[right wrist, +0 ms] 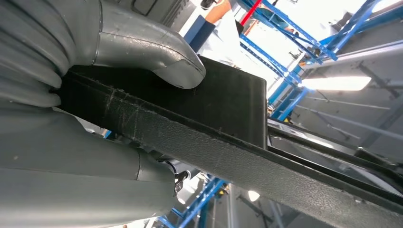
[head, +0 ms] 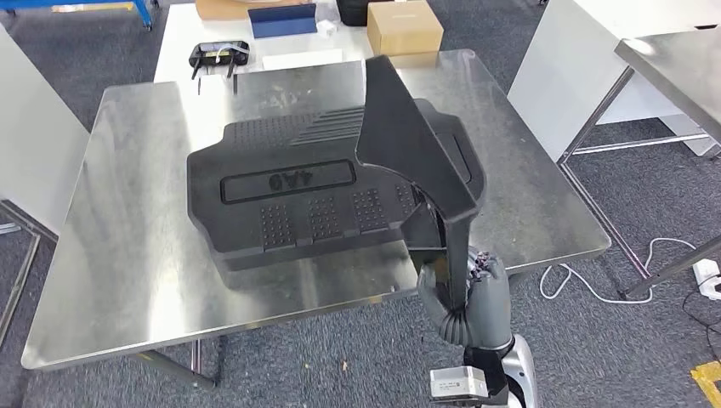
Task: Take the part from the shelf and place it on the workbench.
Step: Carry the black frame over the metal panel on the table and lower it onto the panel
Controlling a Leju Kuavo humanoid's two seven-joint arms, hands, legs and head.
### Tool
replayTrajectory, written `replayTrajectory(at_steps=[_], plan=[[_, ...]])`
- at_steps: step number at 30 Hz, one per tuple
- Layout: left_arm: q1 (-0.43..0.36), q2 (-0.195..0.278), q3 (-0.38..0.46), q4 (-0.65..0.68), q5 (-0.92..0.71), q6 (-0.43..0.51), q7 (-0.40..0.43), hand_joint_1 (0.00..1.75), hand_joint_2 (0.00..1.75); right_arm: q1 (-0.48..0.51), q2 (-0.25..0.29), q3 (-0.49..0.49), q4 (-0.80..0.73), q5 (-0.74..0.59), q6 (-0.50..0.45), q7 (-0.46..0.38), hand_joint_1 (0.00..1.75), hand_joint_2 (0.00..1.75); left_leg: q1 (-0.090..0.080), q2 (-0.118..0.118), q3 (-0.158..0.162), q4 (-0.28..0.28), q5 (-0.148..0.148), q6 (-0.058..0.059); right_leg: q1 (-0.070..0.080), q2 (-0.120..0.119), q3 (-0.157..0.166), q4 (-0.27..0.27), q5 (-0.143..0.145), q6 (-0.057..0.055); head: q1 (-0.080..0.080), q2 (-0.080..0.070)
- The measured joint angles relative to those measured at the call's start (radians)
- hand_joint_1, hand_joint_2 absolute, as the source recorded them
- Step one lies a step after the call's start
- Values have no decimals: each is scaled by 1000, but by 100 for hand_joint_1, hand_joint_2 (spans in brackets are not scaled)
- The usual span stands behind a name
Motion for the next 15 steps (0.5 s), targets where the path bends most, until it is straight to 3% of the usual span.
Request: replayTrajectory(at_steps=[2, 3, 4, 5, 7, 9, 11, 13, 15], plan=[[-1, 0, 0, 0, 0, 0, 0, 0, 175, -2, -3, 2, 0, 2, -1, 0, 175, 175, 0, 0, 1, 0, -5, 5, -4, 0, -83, 136, -39, 1, 3, 0], [-1, 0, 0, 0, 0, 0, 0, 0, 175, -2, -4, 2, 0, 6, -2, 0, 175, 175, 0, -1, 3, 0, -7, 6, -6, 0, -112, 173, -42, 7, 2, 0], [0, 0, 0, 0, -1, -1, 0, 0, 175, -4, -6, 3, 1, 14, -4, 0, 175, 175, 1, -2, 6, 0, -10, 5, -8, 0, -121, 171, -27, 16, 3, 0], [0, -1, 0, 0, -2, -2, 0, 0, 175, -10, -9, 4, 1, 24, -6, 2, 175, 175, 2, -3, 10, 0, -13, 3, -11, -1, -111, 128, 2, 27, 3, 0], [-1, -3, 0, 0, -4, -3, -1, 0, 175, -31, -14, 6, 1, 49, -10, 13, 175, 175, 0, -4, 19, 1, -22, -6, -14, -5, -55, -15, 72, 45, 4, 0], [-3, -5, 0, 0, -8, -4, 0, 0, 175, -56, -18, 8, 1, 81, -15, 31, 175, 175, -4, -4, 22, 1, -30, -16, -12, -7, -17, -101, 105, 37, 4, 0], [-5, -5, 0, 0, -16, -6, 2, 0, 175, -80, -20, 11, 2, 122, -23, 56, 175, 175, -5, -2, 26, -4, -35, -27, -7, -5, -10, -111, 104, 16, 2, 0], [-8, -5, 0, 0, -24, -8, 6, 0, 175, -108, -22, 18, 5, 171, -30, 86, 175, 175, -1, 0, 25, 7, -45, -38, -11, -3, -2, -116, 102, -3, 0, 0], [-10, -5, 0, 0, -27, -11, 9, 0, 175, -137, -24, 28, 9, 209, -34, 107, 175, 175, 2, 2, -10, 88, -83, -46, -17, -3, 13, -121, 97, -19, -4, 0]])
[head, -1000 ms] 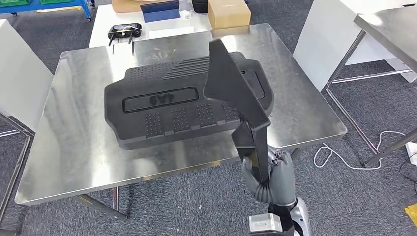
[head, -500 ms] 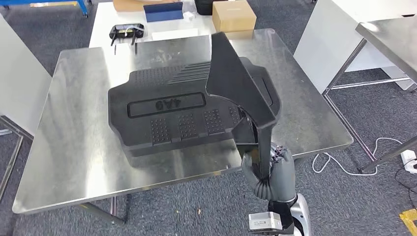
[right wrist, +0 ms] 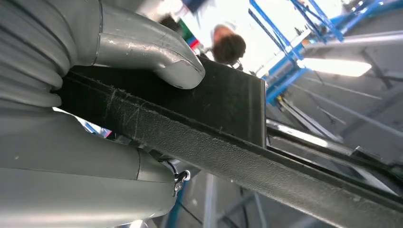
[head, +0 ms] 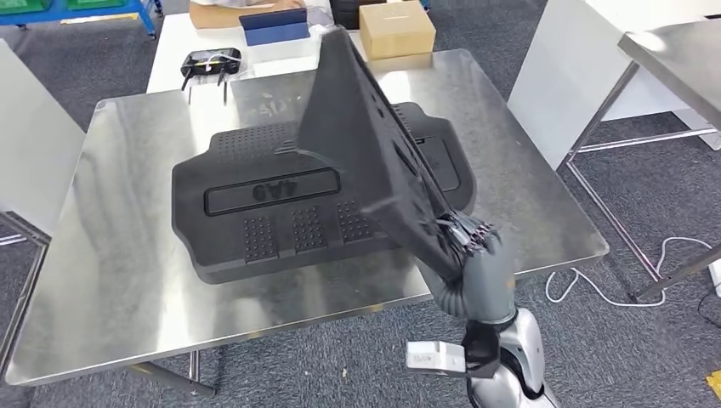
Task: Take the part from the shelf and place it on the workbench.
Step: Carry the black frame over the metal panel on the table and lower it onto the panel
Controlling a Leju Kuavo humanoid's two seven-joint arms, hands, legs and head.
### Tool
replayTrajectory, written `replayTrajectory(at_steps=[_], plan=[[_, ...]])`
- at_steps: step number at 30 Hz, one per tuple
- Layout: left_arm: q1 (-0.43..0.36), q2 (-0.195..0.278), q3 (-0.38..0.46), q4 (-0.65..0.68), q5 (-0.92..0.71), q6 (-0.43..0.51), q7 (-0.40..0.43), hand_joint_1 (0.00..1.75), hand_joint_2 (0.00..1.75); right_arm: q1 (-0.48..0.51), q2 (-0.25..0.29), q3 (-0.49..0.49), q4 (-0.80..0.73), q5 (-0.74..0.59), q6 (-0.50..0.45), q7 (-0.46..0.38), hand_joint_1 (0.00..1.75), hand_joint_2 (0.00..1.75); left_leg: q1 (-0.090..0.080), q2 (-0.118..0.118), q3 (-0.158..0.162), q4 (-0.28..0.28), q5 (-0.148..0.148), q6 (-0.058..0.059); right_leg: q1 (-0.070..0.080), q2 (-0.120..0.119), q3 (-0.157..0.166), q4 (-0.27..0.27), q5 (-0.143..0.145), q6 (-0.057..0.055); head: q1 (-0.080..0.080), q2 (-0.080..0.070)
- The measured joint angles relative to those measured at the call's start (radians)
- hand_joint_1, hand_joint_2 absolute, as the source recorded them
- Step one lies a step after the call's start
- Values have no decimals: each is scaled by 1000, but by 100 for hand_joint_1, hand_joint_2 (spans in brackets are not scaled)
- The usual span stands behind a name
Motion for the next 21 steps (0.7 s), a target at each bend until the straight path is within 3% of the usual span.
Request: replayTrajectory(at_steps=[2, 3, 4, 5, 7, 9, 12, 14, 15, 18, 19, 20, 21], plan=[[-1, -1, 0, 0, -2, -2, 1, 0, 175, -20, -1, 8, 6, 18, -1, 9, 175, 175, 0, 1, -73, 135, -49, -4, 4, -1, 11, 0, -8, -11, -2, 0], [-1, -1, 0, 0, -4, -3, 2, 0, 175, -27, -2, 11, 9, 26, -1, 13, 175, 175, 1, 1, -106, 183, -57, -5, 6, -1, 16, 0, -11, -14, -2, 0], [0, -1, 0, 0, -7, -3, 3, 0, 175, -33, -3, 15, 14, 40, -1, 21, 175, 175, 0, 1, -124, 197, -46, -4, 8, 0, 20, 1, -15, -15, -2, 0], [0, -1, 0, 0, -10, -4, 5, 0, 175, -41, -4, 20, 19, 60, -1, 32, 175, 175, 0, 1, -122, 171, -15, -3, 8, 1, 26, 1, -20, -14, -3, 0], [-1, 0, -1, 0, -16, -5, 8, 0, 175, -64, -5, 29, 35, 112, 2, 61, 175, 175, 0, 1, -77, 46, 68, 3, 9, 5, 40, 1, -30, -9, -3, 0], [-5, 0, -1, 0, -24, -9, 14, 0, 175, -99, -6, 38, 60, 174, 10, 94, 175, 175, -3, 1, -33, -53, 106, 10, 15, 7, 46, 3, -39, 1, -3, 0], [-15, -1, -2, 0, -37, -17, 22, 0, 175, -159, -7, 55, 108, 266, 38, 146, 175, 175, -8, -2, -22, -76, 103, 23, 17, 8, 43, -1, -42, 17, -4, 0], [-19, -2, -4, 0, -44, -22, 25, 0, 175, -202, -7, 68, 142, 310, 64, 174, 175, 175, -4, -3, -17, -83, 104, 34, 15, 6, 25, 30, -56, 24, -2, 0], [-22, -3, -6, 0, -47, -24, 27, 0, 175, -225, -8, 74, 161, 326, 77, 185, 175, 175, -2, -4, -14, -87, 104, 40, 15, 5, -1, 75, -72, 25, -2, 0], [-29, -3, -11, 0, -56, -28, 34, 0, 175, -286, -8, 92, 229, 373, 120, 220, 175, 175, -2, -4, -11, -88, 98, 50, 12, 4, -122, 269, -124, 25, -1, 0], [-30, -4, -14, 0, -61, -31, 38, 0, 175, -306, -8, 99, 257, 389, 138, 228, 175, 175, -2, -5, -9, -88, 96, 50, 11, 4, -147, 298, -121, 31, 0, 0], [-32, -4, -16, 0, -66, -35, 41, 0, 175, -329, -7, 108, 290, 400, 156, 230, 175, 175, -1, -6, -5, -87, 93, 50, 9, 3, -152, 283, -101, 39, 0, 0], [-34, -4, -19, 0, -73, -39, 45, 0, 175, -356, -6, 117, 325, 403, 173, 223, 175, 175, -1, -7, 1, -87, 90, 47, 8, 3, -136, 229, -66, 50, 0, 0]])
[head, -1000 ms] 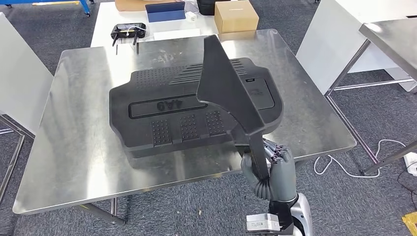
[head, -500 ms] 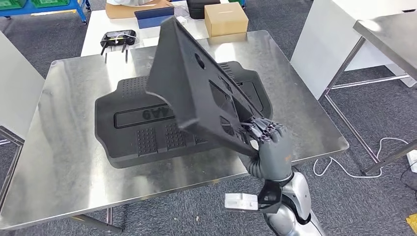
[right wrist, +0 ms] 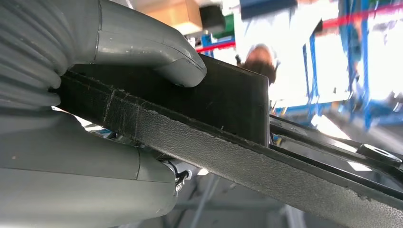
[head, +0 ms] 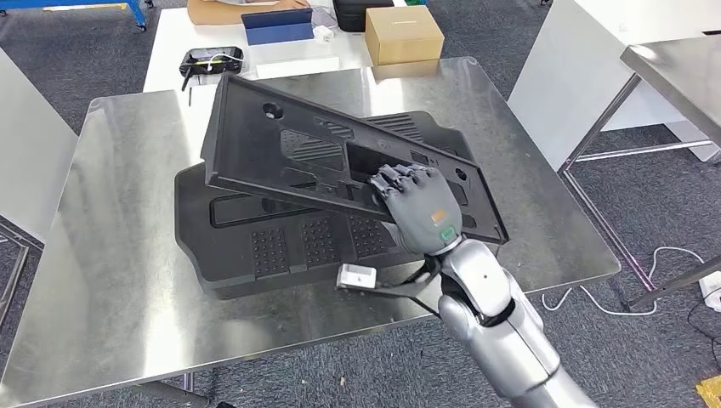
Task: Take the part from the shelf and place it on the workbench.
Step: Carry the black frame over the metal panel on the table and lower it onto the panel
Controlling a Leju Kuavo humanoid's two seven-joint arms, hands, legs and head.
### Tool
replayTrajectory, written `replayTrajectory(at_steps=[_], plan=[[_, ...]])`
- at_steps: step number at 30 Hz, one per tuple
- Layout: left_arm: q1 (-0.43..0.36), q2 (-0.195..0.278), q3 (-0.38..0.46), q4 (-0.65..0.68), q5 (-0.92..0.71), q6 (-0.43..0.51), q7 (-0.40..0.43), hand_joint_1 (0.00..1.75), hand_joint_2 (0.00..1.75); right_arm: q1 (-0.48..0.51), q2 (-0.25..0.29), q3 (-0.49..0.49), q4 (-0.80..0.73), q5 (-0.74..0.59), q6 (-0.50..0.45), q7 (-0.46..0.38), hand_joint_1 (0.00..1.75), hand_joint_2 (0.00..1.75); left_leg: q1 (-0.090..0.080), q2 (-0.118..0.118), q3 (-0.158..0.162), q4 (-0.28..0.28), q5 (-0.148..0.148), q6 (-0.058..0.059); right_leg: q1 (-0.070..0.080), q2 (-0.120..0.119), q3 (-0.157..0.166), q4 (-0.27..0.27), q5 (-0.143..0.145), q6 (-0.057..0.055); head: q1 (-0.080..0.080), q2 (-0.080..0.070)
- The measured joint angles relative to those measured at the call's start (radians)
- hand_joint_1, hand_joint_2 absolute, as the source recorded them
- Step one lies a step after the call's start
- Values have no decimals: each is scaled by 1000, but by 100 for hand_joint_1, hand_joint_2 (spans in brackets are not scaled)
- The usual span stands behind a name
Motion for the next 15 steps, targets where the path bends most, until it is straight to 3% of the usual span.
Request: replayTrajectory(at_steps=[2, 4, 6, 8, 11, 15], plan=[[-7, -1, -6, 0, -9, -5, 7, 0, 175, -56, 6, 20, 72, -10, 26, -30, 175, 175, -2, -2, 9, 1, -8, -8, -1, -2, 58, -145, 71, 11, 0, 0], [-16, -2, -12, 0, -15, -7, 13, 0, 175, -103, 13, 42, 139, -21, 39, -62, 175, 175, -7, -4, 12, 0, -15, -17, 4, -4, 92, -219, 98, 0, -1, 0], [-21, -1, -15, -1, -20, -8, 17, 0, 175, -136, 18, 69, 201, -18, 41, -84, 175, 175, -7, -4, 16, -4, -18, -26, 6, -4, 97, -226, 96, -19, -2, 0], [-23, 0, -19, -2, -25, -9, 19, 0, 175, -163, 21, 96, 259, -2, 34, -100, 175, 175, -4, -1, 17, -3, -17, -33, 4, -3, 105, -229, 95, -30, -4, 0], [-29, 2, -24, -4, -29, -8, 19, 0, 175, -201, 26, 134, 351, 17, 8, -122, 175, 175, -3, 6, 28, -9, -19, -20, 10, -2, 116, -230, 90, -35, -10, 0], [-33, 2, -26, -4, -30, -4, 19, 0, 175, -224, 28, 164, 439, 23, -12, -142, 175, 175, 0, 9, 32, -17, -25, -21, 16, -2, 115, -229, 87, -39, -10, 0]])
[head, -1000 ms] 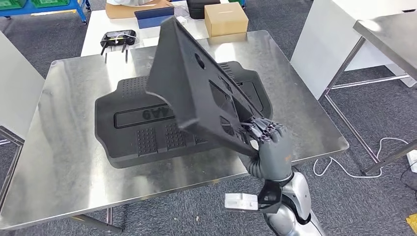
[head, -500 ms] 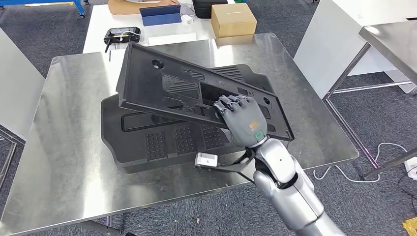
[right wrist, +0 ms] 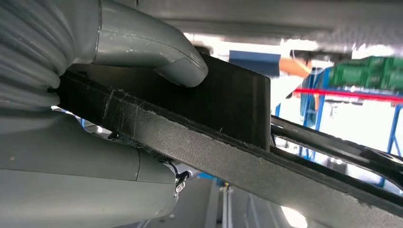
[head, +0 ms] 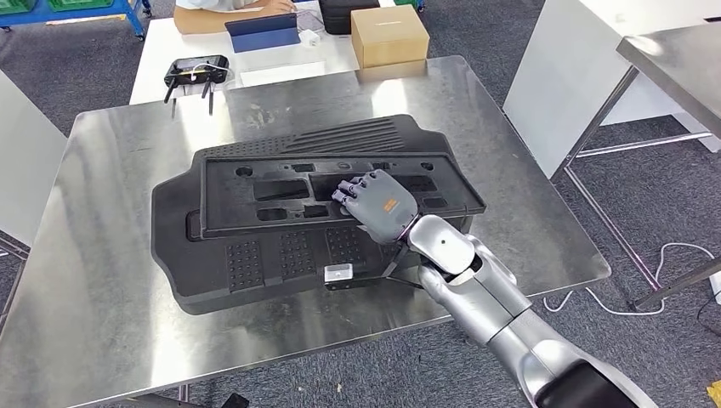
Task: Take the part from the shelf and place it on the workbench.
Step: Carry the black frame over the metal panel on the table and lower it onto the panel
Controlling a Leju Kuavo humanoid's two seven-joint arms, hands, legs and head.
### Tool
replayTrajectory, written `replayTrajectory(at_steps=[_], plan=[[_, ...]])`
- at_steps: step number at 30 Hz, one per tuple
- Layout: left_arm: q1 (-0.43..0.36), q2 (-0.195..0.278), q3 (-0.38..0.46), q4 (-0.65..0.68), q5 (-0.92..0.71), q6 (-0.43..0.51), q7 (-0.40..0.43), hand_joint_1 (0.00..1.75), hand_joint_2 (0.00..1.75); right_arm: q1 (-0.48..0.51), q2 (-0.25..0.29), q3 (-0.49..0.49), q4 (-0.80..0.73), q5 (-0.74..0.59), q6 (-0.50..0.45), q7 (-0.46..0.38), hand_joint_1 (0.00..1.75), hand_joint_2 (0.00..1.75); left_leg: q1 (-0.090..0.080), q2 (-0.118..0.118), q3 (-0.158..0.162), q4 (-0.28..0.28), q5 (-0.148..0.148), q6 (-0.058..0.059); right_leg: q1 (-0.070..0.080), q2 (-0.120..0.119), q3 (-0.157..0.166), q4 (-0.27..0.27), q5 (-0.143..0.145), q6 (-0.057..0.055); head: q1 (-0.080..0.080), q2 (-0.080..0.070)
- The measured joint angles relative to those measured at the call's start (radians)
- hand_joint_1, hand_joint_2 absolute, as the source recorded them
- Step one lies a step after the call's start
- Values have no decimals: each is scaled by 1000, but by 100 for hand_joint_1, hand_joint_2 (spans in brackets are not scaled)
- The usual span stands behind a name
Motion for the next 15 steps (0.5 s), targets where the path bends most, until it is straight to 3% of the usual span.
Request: replayTrajectory(at_steps=[7, 15], plan=[[-3, 2, -5, 0, -4, 2, 6, 0, 175, -61, 6, 30, 244, 6, -135, -75, 175, 175, -1, 0, -1, -2, 0, -7, 0, 0, 0, 0, 0, 0, 0, 0], [-2, 7, -10, 0, -14, 0, 1, 0, 175, -99, 14, 41, 448, 12, -193, -70, 175, 175, -8, 0, 0, -2, 0, -7, -7, -1, 2, -1, 0, 0, 1, 0]])
